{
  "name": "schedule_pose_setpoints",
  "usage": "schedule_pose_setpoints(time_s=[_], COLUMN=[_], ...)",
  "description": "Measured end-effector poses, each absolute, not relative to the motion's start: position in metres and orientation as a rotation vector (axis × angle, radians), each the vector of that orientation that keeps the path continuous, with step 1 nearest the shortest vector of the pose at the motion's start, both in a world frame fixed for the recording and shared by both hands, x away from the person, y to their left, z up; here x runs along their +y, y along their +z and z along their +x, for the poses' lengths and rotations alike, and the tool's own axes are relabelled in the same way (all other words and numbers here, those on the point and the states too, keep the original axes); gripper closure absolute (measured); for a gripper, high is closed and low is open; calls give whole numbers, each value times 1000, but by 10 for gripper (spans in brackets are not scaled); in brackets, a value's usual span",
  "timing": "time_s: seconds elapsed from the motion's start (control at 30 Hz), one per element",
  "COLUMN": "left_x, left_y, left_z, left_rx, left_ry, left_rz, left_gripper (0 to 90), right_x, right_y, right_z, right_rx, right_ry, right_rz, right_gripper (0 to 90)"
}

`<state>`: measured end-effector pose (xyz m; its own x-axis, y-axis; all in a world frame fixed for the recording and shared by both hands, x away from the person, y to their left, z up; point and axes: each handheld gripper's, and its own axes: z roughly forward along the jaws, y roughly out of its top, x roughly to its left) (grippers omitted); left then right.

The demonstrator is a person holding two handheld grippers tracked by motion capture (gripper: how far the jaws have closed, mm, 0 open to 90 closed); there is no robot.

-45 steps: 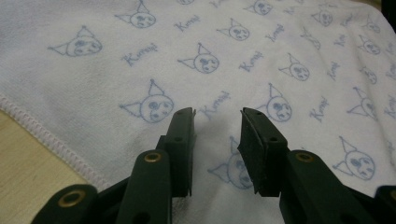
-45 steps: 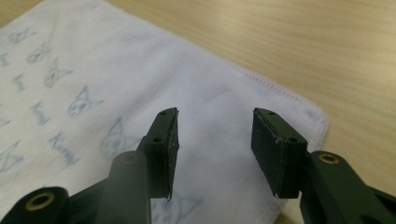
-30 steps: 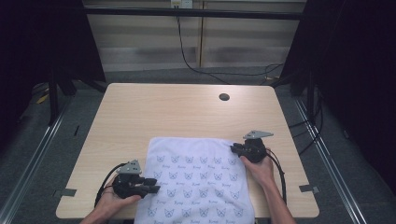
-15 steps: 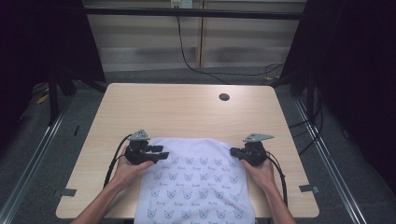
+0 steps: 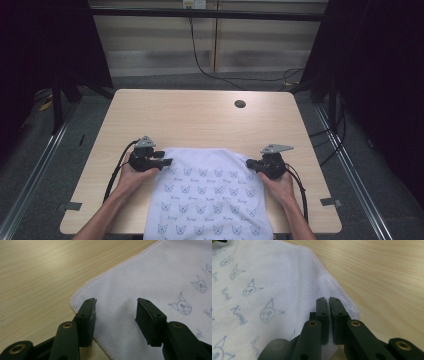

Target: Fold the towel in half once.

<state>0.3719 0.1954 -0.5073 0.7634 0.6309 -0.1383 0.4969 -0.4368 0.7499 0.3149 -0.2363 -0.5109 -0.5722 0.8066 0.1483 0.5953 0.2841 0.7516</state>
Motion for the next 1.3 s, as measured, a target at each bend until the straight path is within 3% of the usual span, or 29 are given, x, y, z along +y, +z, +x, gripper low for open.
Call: schedule_pose_setpoints(time_s=[0.17,0.43,0.7,0.93,1.3], left_x=[193,195,208,220,226], left_y=[-506,-508,-492,-470,-413], left_z=[367,355,354,346,380], left_rx=[790,749,775,772,743], left_ry=[224,130,75,118,197], left_rz=[2160,2146,2018,1957,1891], left_gripper=[577,855,866,865,864], right_x=[-236,-234,-250,-254,-247], right_y=[-511,-510,-492,-461,-401], right_z=[315,311,312,309,333], right_rx=[2291,2312,2207,2153,2082], right_ry=[1169,1170,1371,1473,1497], right_rz=[1290,1273,1318,1262,1170], right_gripper=[866,873,880,880,880])
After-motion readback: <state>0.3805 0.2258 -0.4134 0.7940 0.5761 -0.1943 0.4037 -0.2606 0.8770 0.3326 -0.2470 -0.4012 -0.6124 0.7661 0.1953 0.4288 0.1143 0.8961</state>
